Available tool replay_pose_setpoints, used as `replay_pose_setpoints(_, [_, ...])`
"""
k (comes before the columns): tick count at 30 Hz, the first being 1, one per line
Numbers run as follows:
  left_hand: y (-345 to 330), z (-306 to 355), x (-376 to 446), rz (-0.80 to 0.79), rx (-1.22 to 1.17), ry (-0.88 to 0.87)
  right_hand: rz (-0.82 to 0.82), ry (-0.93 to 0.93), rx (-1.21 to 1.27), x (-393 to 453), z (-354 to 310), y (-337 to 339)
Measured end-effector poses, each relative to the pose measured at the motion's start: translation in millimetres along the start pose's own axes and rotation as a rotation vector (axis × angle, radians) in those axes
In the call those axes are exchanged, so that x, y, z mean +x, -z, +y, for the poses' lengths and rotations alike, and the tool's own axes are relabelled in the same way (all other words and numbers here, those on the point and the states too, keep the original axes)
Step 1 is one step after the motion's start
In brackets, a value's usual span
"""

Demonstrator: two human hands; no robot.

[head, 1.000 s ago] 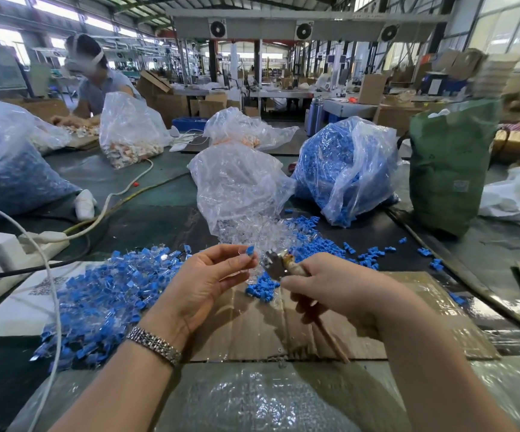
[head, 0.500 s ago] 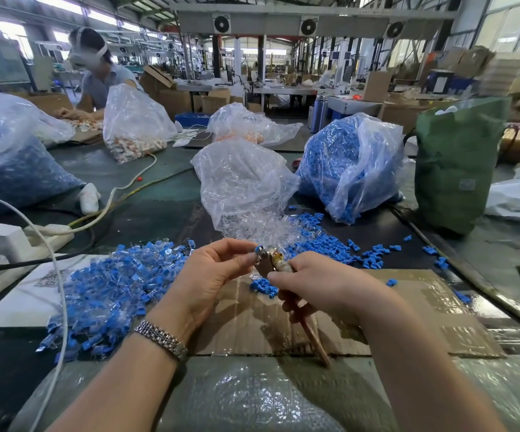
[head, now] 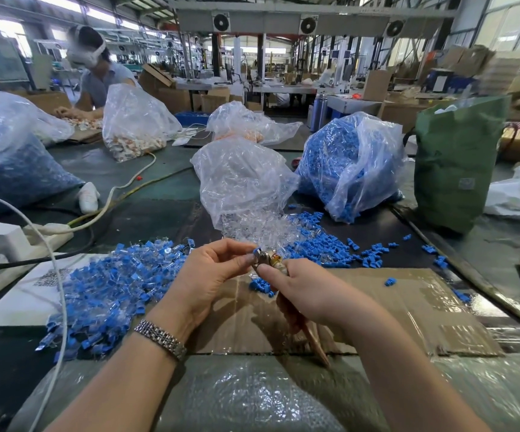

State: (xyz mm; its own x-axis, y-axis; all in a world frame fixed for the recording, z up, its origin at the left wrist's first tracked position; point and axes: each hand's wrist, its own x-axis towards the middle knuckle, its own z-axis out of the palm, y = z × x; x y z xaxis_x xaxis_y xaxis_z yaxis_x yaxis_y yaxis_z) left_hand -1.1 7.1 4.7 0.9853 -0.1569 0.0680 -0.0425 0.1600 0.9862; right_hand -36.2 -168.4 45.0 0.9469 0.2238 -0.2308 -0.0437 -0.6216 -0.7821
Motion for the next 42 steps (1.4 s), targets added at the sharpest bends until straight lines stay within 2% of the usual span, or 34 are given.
replay_pose_setpoints(4, [1.9, -3.1, 3.1, 0.036, 0.010, -0.021, -0.061, -0.068, 0.113, -4.7, 1.7, 13.2])
replay_pose_setpoints(6, [6.2, -5.2, 5.6, 0.138, 0.119, -0.062, 0.022, -0.072, 0.073, -4.8, 7.0, 24.4])
replay_pose_setpoints(10, [18.4, -11.4, 9.5, 0.458, 0.760, -0.178, 0.332, -0.155, -0.331, 5.7, 30.8, 38.6])
replay_pose_setpoints(12, [21.9, -12.7, 9.3, 0.554, 1.009, -0.202, 0.408, -0.236, -0.470, 12.2, 45.2, 36.3])
replay_pose_setpoints(14, [22.5, -14.6, 9.0, 0.572, 1.159, -0.252, 0.420, -0.291, -0.557, 15.4, 54.8, 31.3])
replay_pose_setpoints(17, [15.2, -18.0, 8.5, 0.456, 1.185, -0.354, 0.457, -0.297, -0.699, 18.5, 57.6, 25.4])
replay_pose_setpoints(20, [5.7, -21.8, 8.8, 0.236, 1.153, -0.390, 0.552, -0.119, -0.728, 22.8, 46.6, 21.2])
replay_pose_setpoints(22, [1.7, -22.9, 7.8, 0.130, 1.142, -0.408, 0.486, 0.050, -0.693, 26.8, 35.8, 16.8])
replay_pose_setpoints(25, [-0.8, -23.3, 5.8, 0.021, 1.112, -0.416, 0.327, 0.130, -0.656, 34.3, 24.7, 9.1])
replay_pose_setpoints(31, [-3.0, -25.2, 4.7, -0.052, 1.113, -0.432, 0.283, 0.183, -0.645, 44.3, 27.9, -2.6])
replay_pose_setpoints(37, [-13.1, -24.8, 1.0, -0.199, 1.122, -0.408, 0.324, 0.228, -0.534, 47.0, 35.4, -9.4])
replay_pose_setpoints(42, [-16.6, -27.7, -0.3, -0.165, 1.207, -0.462, 0.339, 0.237, -0.583, 48.8, 42.6, -11.6])
